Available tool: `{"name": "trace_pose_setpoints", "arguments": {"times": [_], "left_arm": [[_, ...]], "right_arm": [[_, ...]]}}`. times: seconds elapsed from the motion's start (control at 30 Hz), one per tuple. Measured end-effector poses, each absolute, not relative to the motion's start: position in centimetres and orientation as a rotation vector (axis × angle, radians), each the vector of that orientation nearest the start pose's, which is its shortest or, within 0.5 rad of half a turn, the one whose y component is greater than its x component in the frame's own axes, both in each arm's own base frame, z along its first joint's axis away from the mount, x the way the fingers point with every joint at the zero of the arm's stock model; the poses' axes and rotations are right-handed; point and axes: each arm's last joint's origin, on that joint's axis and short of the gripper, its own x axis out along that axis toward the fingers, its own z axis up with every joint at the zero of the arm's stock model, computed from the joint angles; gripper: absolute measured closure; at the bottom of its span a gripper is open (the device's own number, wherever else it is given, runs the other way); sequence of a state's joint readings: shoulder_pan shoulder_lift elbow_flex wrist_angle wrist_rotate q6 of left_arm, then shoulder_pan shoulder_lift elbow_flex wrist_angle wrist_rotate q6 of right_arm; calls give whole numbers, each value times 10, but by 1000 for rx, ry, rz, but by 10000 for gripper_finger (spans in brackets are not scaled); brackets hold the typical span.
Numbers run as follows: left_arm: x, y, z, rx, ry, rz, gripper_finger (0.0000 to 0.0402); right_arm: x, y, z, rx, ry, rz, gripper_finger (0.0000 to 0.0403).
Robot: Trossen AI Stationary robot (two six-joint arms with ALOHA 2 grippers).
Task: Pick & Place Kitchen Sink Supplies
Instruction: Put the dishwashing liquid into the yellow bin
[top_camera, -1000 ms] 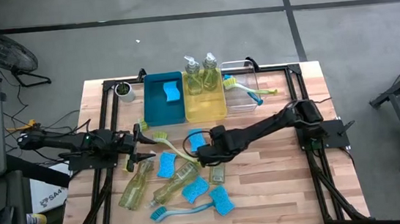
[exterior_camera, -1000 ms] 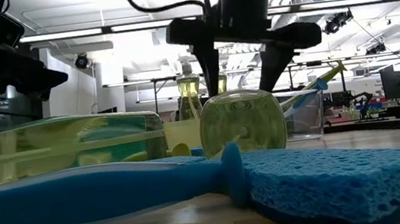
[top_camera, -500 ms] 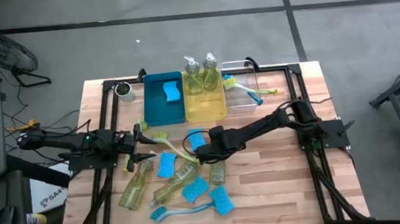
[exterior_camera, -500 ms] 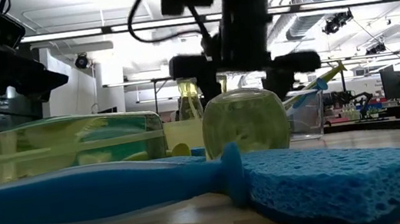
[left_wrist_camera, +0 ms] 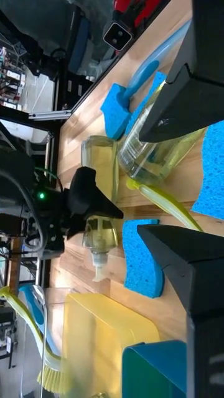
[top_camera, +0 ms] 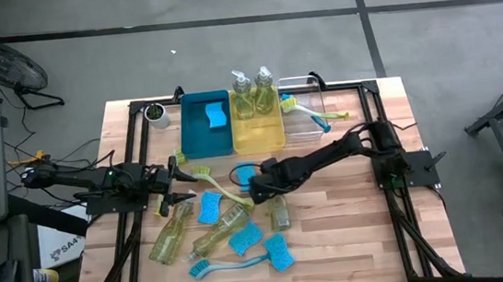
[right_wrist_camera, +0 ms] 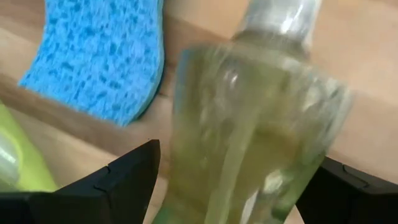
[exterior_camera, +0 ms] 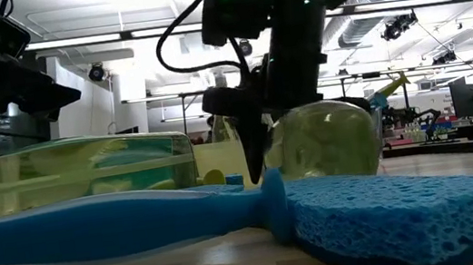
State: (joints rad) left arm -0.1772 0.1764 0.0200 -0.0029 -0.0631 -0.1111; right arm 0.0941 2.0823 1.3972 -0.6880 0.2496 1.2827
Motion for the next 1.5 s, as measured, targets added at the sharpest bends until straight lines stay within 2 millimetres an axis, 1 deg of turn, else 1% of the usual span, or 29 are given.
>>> {"name": "trace_pose_setpoints", "arguments": {"times": [0.17, 0.33, 0.7, 0.77, 0.83, 0.93, 1.0, 1.13, 1.23, 1.37, 1.5], "left_arm": [[106, -17, 156, -106, 165, -101, 179], [106, -17, 156, -116, 164, -97, 179], [106, -17, 156, -142, 165, -92, 179], [106, -17, 156, -142, 165, -92, 179], [106, -17, 156, -142, 165, -92, 179], [106, -17, 156, -142, 165, -92, 179], [106, -17, 156, -142, 165, -92, 179], [106, -17, 156, -143, 165, -92, 179], [106, -17, 156, -144, 164, -92, 179], [106, -17, 156, -146, 163, -92, 179], [106, -17, 156, -146, 163, -91, 179]], "right_arm": [[395, 15, 130, 785, 1062, -928, 89], [396, 9, 130, 750, 1098, -889, 100], [395, 9, 129, 705, 1140, -842, 195], [395, 9, 130, 695, 1142, -831, 207], [394, 9, 133, 679, 1138, -819, 211], [393, 13, 141, 641, 1116, -802, 211], [391, 13, 151, 595, 1078, -798, 211], [392, 18, 176, 500, 961, -772, 211], [395, 25, 187, 427, 889, -724, 211], [399, 35, 207, 353, 767, -660, 212], [400, 41, 220, 213, 682, -667, 212]]}}
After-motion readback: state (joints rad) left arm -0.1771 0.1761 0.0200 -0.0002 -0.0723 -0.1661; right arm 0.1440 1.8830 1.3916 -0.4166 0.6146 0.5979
